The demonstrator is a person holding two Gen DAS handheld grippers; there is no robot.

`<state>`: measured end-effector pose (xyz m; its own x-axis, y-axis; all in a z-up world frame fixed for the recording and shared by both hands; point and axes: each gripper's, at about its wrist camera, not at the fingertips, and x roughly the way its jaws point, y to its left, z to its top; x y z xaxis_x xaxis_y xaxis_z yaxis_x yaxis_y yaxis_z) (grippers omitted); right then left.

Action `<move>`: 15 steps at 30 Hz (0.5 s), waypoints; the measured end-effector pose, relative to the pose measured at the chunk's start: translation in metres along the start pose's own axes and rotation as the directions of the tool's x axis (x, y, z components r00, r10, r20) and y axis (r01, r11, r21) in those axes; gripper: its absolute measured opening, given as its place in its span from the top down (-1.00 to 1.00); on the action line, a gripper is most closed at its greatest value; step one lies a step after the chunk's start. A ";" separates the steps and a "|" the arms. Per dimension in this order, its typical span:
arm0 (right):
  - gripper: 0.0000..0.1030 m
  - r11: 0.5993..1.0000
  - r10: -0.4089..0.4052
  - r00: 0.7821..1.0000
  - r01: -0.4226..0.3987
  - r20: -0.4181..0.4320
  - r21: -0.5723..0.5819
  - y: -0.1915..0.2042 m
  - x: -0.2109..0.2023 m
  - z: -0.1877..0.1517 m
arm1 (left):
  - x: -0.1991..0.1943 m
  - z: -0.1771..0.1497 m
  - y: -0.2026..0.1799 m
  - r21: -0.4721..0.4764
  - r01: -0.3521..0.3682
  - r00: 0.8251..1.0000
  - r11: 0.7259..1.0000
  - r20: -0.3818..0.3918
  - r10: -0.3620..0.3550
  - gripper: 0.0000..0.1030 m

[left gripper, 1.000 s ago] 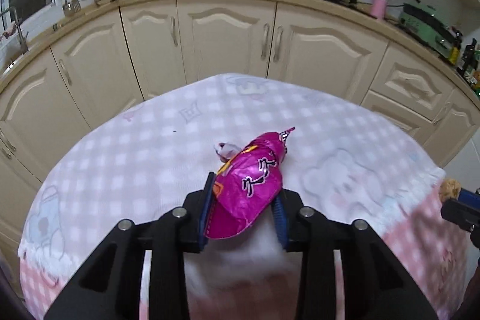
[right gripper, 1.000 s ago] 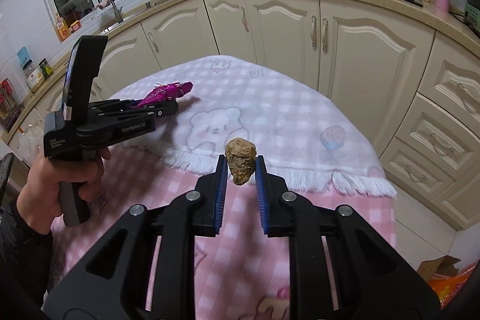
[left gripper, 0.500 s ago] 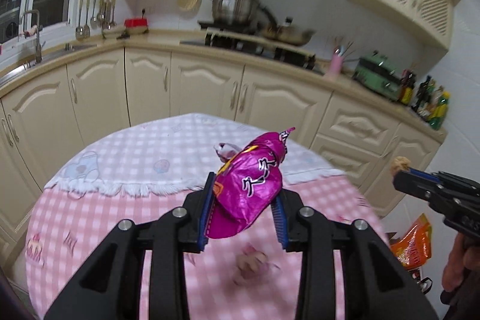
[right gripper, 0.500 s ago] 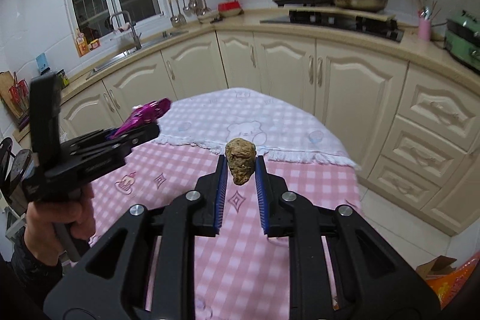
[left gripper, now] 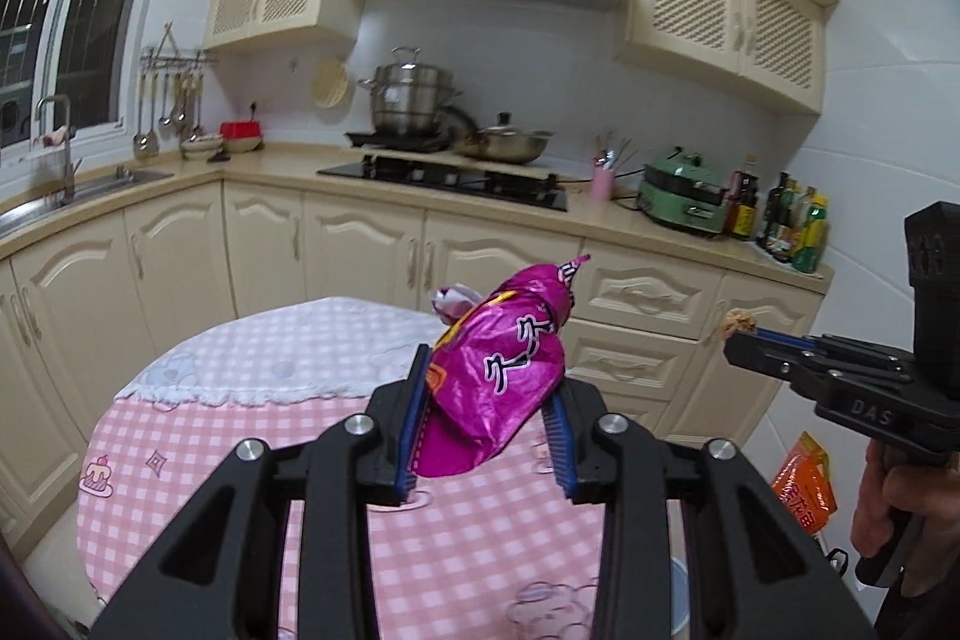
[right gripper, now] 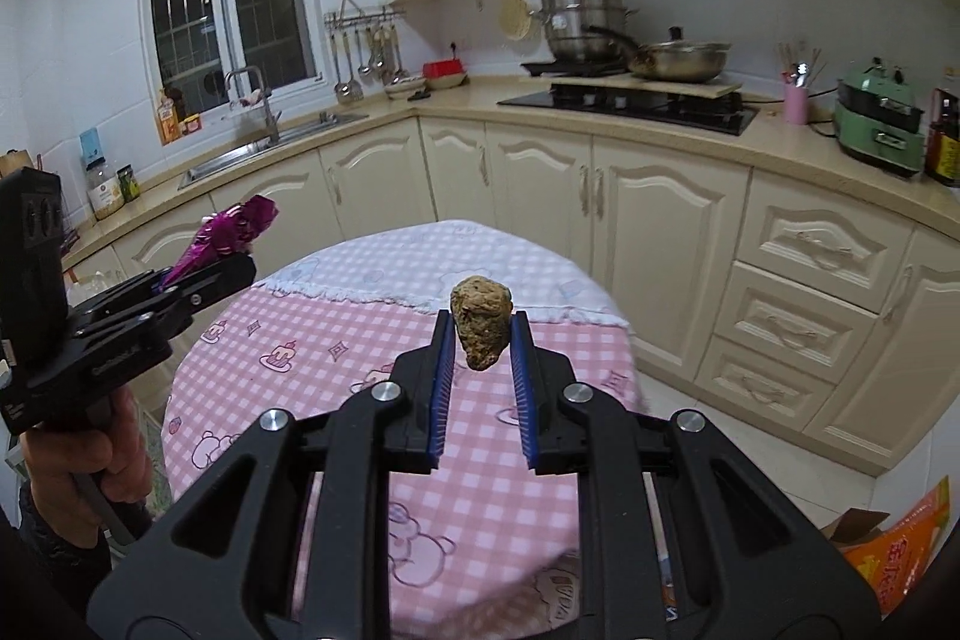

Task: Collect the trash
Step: 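Carry the pink wrapper and brown lump to the blue bin and open both tools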

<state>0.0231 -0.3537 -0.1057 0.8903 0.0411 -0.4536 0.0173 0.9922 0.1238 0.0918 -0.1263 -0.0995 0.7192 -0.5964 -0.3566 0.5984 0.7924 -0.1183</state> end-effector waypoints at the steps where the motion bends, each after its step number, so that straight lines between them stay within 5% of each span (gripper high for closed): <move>1: 0.63 1.000 -0.010 1.000 0.010 0.005 0.003 -0.005 -0.006 -0.001 | -0.001 0.000 -0.007 0.002 0.014 1.000 1.000 0.001 -0.014 0.36; 9: 0.63 0.991 -0.119 0.993 0.118 0.008 0.064 -0.059 -0.049 -0.025 | 0.012 -0.017 -0.073 0.039 0.129 0.991 0.991 -0.038 -0.128 0.35; 15: 0.63 0.970 -0.202 0.979 0.205 -0.035 0.132 -0.110 -0.073 -0.056 | 0.046 -0.044 -0.131 0.061 0.246 0.962 0.967 -0.135 -0.236 0.35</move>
<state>-0.0689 -0.4589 -0.1353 0.8520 -0.1558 -0.4999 0.2590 0.9551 0.1437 0.0311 -0.2517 -0.1415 0.5034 -0.7434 -0.4404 0.7772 0.6123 -0.1451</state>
